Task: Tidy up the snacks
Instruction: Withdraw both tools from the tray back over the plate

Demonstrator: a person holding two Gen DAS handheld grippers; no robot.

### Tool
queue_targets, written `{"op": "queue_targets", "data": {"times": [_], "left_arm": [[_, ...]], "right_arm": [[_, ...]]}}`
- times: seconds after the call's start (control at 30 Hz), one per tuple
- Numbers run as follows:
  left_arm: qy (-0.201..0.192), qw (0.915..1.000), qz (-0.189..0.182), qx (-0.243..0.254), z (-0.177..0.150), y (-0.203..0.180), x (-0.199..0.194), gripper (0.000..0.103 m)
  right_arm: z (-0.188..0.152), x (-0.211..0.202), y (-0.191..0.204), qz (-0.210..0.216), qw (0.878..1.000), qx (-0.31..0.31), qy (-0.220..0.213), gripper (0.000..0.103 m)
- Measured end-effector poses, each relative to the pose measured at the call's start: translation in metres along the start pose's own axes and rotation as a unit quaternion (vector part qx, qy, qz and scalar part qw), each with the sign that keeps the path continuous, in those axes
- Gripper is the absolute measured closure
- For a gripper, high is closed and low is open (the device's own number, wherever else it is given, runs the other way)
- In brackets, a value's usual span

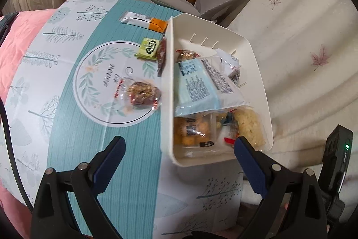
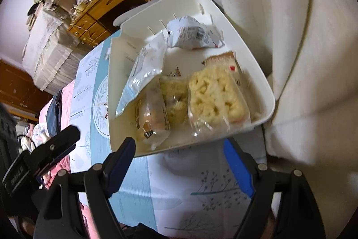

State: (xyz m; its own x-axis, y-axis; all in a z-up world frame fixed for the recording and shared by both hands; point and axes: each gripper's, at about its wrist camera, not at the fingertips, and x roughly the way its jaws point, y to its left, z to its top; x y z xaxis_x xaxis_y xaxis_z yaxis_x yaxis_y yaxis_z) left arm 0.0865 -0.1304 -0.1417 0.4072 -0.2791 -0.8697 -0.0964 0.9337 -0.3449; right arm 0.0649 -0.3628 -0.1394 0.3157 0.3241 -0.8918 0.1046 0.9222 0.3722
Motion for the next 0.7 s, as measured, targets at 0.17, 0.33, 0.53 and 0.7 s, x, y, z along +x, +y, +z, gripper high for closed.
{"op": "queue_targets", "data": {"times": [0.17, 0.33, 0.53, 0.7], "left_arm": [[-0.004, 0.9999, -0.009, -0.007, -0.005, 0.023, -0.010, 0.006], [0.000, 0.9999, -0.015, 0.001, -0.007, 0.043, -0.018, 0.006], [0.013, 0.9990, -0.018, 0.038, -0.003, 0.070, -0.035, 0.007], [0.025, 0.9958, -0.021, 0.086, 0.009, 0.094, -0.050, 0.007]], "right_arm": [[-0.009, 0.004, 0.005, -0.009, 0.999, 0.035, 0.015, 0.021], [-0.021, 0.003, 0.014, -0.016, 0.997, 0.071, 0.012, 0.021], [-0.037, 0.001, 0.029, -0.025, 0.991, 0.129, -0.007, 0.021], [-0.059, 0.005, 0.054, -0.027, 0.984, 0.177, -0.022, 0.021]]}}
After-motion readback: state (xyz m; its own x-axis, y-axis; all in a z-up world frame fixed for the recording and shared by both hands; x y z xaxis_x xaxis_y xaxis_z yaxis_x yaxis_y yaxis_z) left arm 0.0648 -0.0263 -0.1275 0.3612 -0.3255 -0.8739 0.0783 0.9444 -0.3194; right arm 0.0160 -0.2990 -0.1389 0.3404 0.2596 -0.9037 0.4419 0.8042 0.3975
